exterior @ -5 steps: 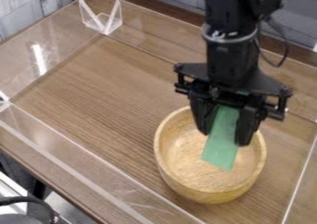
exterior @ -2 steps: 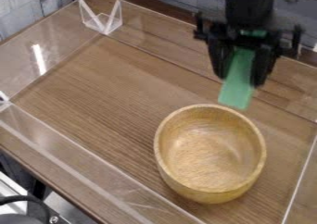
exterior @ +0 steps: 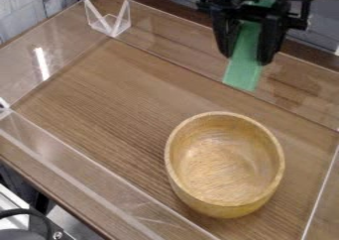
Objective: Put the green block in the brown bowl
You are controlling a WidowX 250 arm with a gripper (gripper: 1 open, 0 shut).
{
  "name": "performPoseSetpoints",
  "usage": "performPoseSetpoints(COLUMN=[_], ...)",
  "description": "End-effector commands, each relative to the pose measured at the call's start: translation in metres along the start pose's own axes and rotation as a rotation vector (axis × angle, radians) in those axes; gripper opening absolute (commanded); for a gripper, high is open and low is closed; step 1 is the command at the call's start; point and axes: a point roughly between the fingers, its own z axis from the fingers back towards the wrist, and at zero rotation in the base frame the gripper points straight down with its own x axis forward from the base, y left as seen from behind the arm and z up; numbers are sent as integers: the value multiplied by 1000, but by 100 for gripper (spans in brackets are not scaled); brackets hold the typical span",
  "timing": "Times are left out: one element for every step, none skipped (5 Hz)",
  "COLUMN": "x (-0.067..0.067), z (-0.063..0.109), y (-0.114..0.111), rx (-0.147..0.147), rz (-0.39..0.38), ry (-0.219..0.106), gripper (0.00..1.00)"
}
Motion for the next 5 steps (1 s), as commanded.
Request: performPoseSetpoints(x=[-1,-4,-6,-9,-36], z=[13,12,11,10,8], y=[0,-1,-4,-7,-18], rx=[-12,-12,-10,-5,-5], rz=[-29,-45,-58,-72,-70], ry=[-73,-80,-88,-98,-92], gripper=[0,0,0,0,0])
